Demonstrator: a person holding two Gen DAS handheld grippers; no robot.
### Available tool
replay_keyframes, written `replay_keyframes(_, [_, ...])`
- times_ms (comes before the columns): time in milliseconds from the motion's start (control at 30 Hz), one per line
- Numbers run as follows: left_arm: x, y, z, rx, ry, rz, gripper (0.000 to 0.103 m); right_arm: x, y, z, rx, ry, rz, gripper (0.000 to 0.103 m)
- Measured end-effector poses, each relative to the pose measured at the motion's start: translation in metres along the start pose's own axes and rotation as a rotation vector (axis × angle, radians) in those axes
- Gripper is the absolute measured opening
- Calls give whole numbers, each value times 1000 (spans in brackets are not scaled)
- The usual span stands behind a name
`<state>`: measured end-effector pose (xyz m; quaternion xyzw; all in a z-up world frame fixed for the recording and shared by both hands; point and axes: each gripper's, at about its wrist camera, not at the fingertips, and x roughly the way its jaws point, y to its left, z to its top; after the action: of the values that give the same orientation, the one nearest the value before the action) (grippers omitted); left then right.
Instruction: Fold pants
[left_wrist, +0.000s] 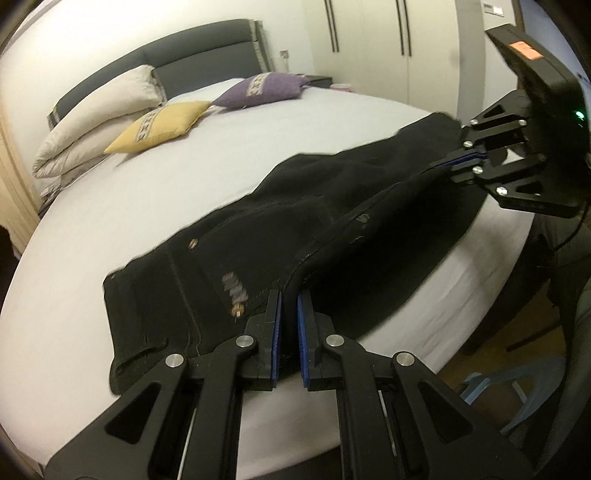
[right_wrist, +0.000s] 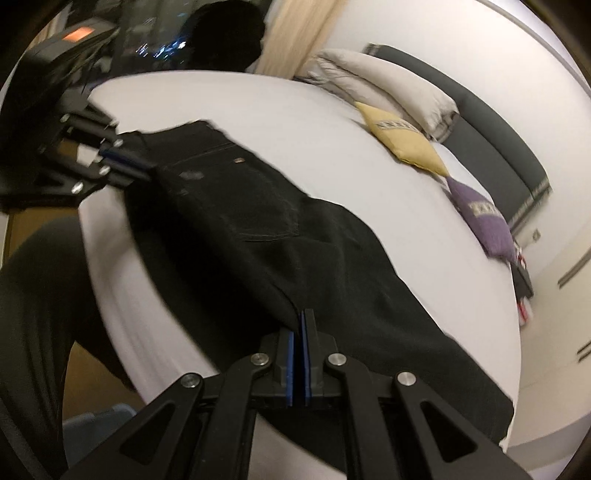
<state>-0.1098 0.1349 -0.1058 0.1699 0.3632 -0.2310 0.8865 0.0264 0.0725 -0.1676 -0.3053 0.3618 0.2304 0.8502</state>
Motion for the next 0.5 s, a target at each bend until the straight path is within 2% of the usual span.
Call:
replay_keyframes(167, [-1, 10, -15, 22, 21, 60, 6, 13, 30, -2, -41, 43, 29, 4])
replay_keyframes(500, [-10, 55, -2, 14, -17, 157, 5, 6, 57, 20, -83, -1, 69, 4])
